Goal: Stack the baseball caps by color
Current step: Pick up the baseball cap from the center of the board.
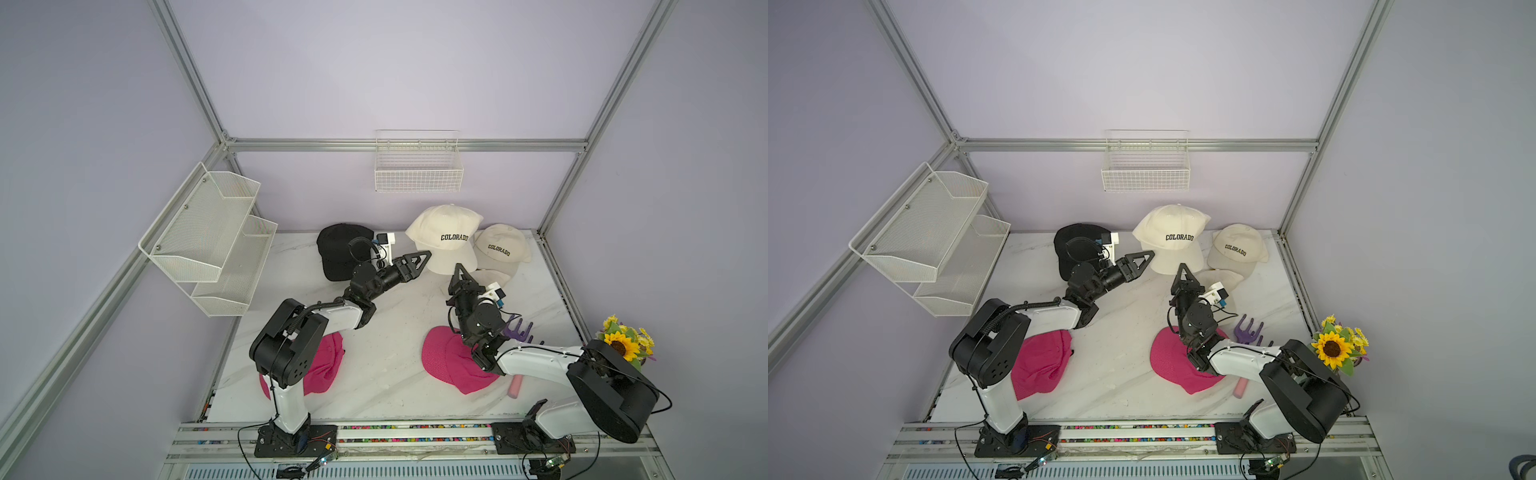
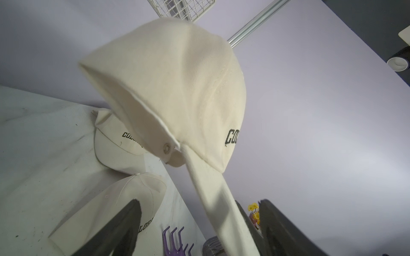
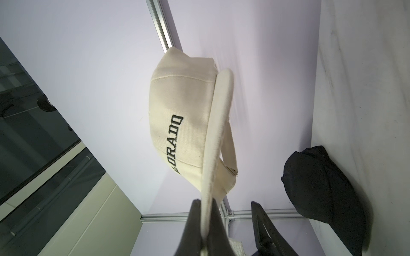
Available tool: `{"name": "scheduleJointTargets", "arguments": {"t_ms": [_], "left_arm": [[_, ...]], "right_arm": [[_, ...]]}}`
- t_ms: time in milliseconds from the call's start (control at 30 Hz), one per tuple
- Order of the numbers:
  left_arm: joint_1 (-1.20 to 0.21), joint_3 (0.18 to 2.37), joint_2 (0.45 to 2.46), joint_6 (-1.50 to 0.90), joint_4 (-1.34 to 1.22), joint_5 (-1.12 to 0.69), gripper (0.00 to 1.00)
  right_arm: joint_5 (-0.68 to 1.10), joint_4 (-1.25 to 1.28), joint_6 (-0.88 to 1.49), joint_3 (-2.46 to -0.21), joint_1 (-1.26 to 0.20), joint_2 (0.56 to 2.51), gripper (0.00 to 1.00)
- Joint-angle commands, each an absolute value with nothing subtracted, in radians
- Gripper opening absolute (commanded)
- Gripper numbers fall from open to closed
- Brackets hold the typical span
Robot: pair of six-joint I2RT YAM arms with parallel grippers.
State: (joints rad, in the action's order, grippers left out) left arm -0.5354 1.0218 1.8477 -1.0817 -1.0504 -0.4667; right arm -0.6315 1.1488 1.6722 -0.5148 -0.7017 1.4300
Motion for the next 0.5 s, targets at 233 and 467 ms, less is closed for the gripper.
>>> {"name": "scheduleJointTargets", "arguments": {"t_ms": [233,467], "left_arm": [[-0.536,1.143,1.883,-1.06,-0.948,-0.585,0.32],[-0.534,1.08,1.795,-0.948,-0.815,-0.518,0.0]], "right_arm": [[-0.566,1.193,1.565,-0.458,-0.713,1.35,0.0],[-0.546,1.16,1.367,-0.446,-0.709,1.34,0.17]]}}
